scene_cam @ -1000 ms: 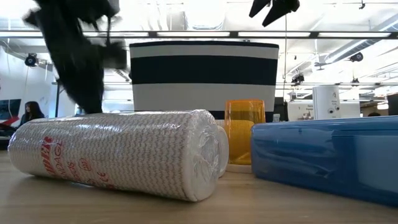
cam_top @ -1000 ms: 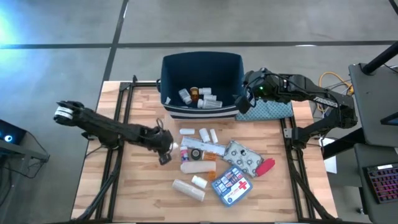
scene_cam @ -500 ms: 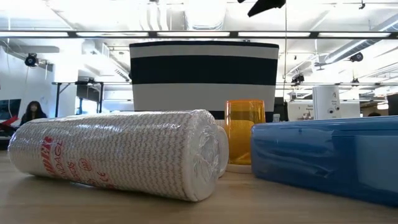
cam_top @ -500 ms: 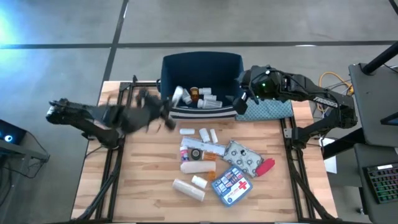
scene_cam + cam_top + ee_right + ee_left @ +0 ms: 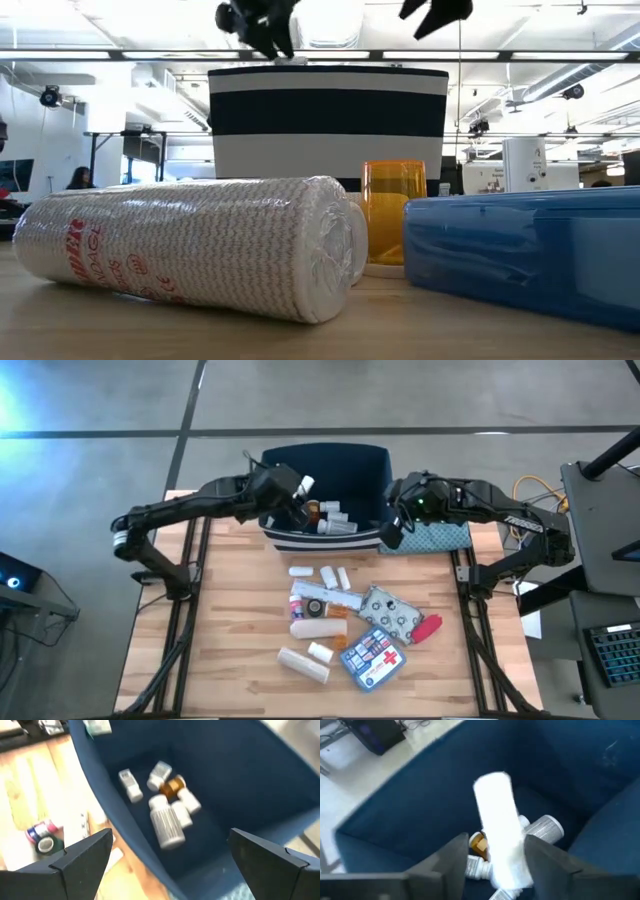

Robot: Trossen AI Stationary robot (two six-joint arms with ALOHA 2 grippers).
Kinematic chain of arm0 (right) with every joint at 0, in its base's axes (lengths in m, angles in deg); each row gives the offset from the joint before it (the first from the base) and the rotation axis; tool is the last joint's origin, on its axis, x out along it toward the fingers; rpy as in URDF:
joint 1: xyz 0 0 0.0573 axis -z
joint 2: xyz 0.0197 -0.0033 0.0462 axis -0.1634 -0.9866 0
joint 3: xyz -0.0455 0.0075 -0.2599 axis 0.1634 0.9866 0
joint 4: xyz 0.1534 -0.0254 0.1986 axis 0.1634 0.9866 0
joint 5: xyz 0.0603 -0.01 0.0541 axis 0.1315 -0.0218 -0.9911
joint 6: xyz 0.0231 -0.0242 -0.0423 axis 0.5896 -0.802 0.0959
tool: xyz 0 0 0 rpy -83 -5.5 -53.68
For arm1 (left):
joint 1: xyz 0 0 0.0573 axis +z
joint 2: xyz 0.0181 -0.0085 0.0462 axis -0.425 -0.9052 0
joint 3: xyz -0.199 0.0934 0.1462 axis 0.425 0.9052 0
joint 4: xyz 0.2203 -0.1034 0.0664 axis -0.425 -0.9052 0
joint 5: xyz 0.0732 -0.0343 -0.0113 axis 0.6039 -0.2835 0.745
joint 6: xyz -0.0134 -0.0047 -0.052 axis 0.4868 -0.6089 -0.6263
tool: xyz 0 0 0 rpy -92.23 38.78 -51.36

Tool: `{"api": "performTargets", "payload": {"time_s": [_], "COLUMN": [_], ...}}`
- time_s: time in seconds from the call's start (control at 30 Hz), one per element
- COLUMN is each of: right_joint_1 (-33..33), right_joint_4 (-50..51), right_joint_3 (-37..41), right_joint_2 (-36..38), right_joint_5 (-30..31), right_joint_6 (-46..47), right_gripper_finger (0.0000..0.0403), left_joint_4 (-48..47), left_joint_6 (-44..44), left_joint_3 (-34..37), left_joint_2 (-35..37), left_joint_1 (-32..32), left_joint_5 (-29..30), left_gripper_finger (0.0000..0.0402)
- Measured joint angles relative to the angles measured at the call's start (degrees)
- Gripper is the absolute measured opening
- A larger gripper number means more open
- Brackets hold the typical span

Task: Pick & place medical supplies in basket/bin
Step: Put the white rolled gauze into the blue bin, then put the red bandage into the blue bin

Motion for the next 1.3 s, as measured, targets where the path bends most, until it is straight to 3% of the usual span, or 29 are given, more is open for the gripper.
{"api": "performTargets", "payload": {"time_s": [0.13,0.3,0.5,0.67,0.83,1.03,1.3], "right_joint_1": [-0.5,-2.5,-9.1,-16.8,-24.0,-33.3,-41.3], "right_joint_4": [4.4,13.1,23.0,25.5,23.2,11.6,-4.0], "right_joint_3": [0.0,0.0,3.2,12.9,25.0,38.6,48.1], "right_joint_2": [0.4,1.6,2.6,2.5,2.4,2.4,2.4], "right_joint_5": [-0.1,-2.8,-10.7,-14.0,-16.8,-20.7,-22.6], "right_joint_6": [1.5,6.0,8.0,3.6,10.4,13.3,16.7], "right_gripper_finger": [0.0384,0.0384,0.0384,0.0384,0.0384,0.0384,0.0384], "left_joint_4": [-7.0,-10.3,-14.2,-17.6,-20.4,-24.1,-26.4], "left_joint_6": [0.5,0.6,0.6,-0.7,-6.4,-12.9,-21.3], "left_joint_3": [-10.1,-17.1,-18.7,-17.4,-15.2,-11.6,-8.6], "left_joint_2": [-2.5,-2.7,-1.3,-0.9,-0.9,-0.9,-0.1], "left_joint_1": [-3.6,-9.5,-17.0,-22.2,-25.9,-27.9,-29.6], "left_joint_5": [2.1,5.5,5.5,5.5,5.4,5.5,5.4], "left_gripper_finger": [0.0229,0.0254,0.0255,0.0255,0.0255,0.0255,0.0255]}}
